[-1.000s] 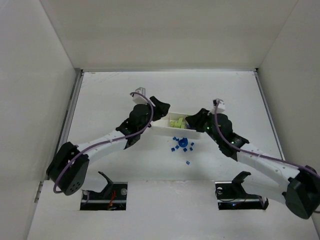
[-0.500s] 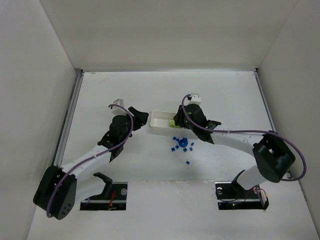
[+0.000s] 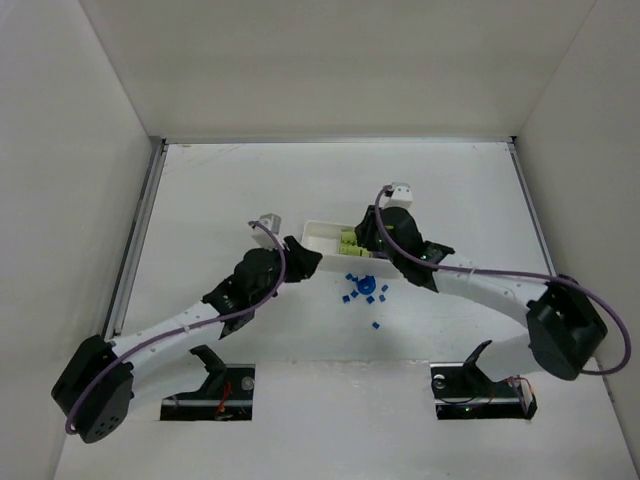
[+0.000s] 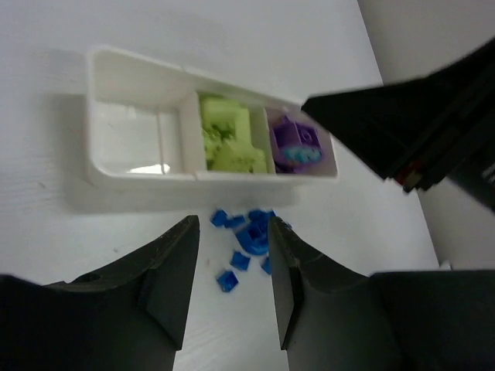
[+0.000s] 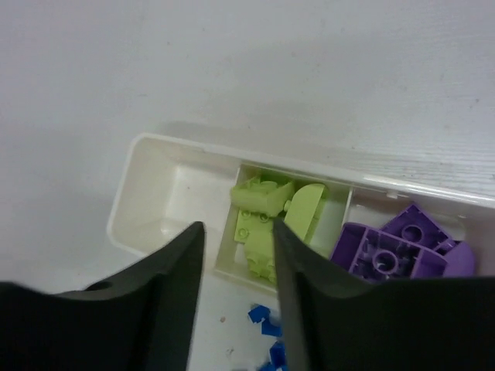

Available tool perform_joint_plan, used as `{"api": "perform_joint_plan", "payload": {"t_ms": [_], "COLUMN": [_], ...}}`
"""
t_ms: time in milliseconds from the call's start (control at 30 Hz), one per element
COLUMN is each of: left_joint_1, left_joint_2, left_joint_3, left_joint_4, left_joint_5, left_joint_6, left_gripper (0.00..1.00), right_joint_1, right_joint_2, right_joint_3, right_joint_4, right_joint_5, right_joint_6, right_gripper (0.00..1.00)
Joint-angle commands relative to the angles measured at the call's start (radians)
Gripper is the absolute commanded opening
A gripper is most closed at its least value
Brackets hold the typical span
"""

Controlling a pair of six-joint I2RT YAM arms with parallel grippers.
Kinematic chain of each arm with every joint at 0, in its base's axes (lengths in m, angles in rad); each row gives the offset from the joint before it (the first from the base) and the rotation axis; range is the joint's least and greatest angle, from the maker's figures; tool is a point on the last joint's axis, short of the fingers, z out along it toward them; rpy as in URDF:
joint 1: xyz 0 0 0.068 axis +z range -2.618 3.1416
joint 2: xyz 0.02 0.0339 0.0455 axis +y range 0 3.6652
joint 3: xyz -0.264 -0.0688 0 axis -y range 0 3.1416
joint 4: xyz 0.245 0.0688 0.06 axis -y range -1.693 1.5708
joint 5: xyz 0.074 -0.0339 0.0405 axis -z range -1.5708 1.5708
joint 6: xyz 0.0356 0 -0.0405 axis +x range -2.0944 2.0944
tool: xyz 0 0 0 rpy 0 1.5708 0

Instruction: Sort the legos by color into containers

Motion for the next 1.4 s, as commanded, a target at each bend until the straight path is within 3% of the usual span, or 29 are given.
{"api": "perform_joint_plan", "payload": {"t_ms": [0, 100, 200, 367, 600, 900, 1367], "left_joint_1": [-0.152, -0.287, -0.366, -0.424, -0.461, -0.458, -0.449], "left_joint_2": [-0.009, 0.058, 0.140, 0.224, 0.293, 0.349, 0.398], "left_joint_3": [-0.016, -0.006, 0.010, 0.032, 0.047, 0.056, 0.078], "left_joint_4": [-0.020, -0.018, -0.020, -0.012, 0.009, 0.020, 0.026], "left_joint_5": [-0.029, -0.116, -0.194, -0.231, -0.259, -0.259, -0.260], "left_joint_6": [0.067, 0.094, 0.110, 0.104, 0.096, 0.100, 0.107], "left_gripper": [0.37, 0.38, 0.39, 0.40, 0.41, 0.42, 0.43], "right_joint_1": [0.021, 0.043, 0.089, 0.138, 0.143, 0.115, 0.072], "right_joint_2": [-0.159, -0.281, -0.358, -0.338, -0.231, -0.111, -0.028], "right_joint_3": [-0.076, -0.181, -0.276, -0.362, -0.353, -0.320, -0.317], "right_joint_4": [0.011, -0.034, -0.082, -0.045, 0.022, 0.031, 0.116], "right_joint_5": [0.042, 0.020, -0.016, -0.034, -0.039, -0.043, -0.094], "right_joint_6": [0.009, 0.049, 0.100, 0.144, 0.127, 0.120, 0.095], "right_gripper": [0.34, 0.23, 0.25, 0.50, 0.65, 0.59, 0.60]}}
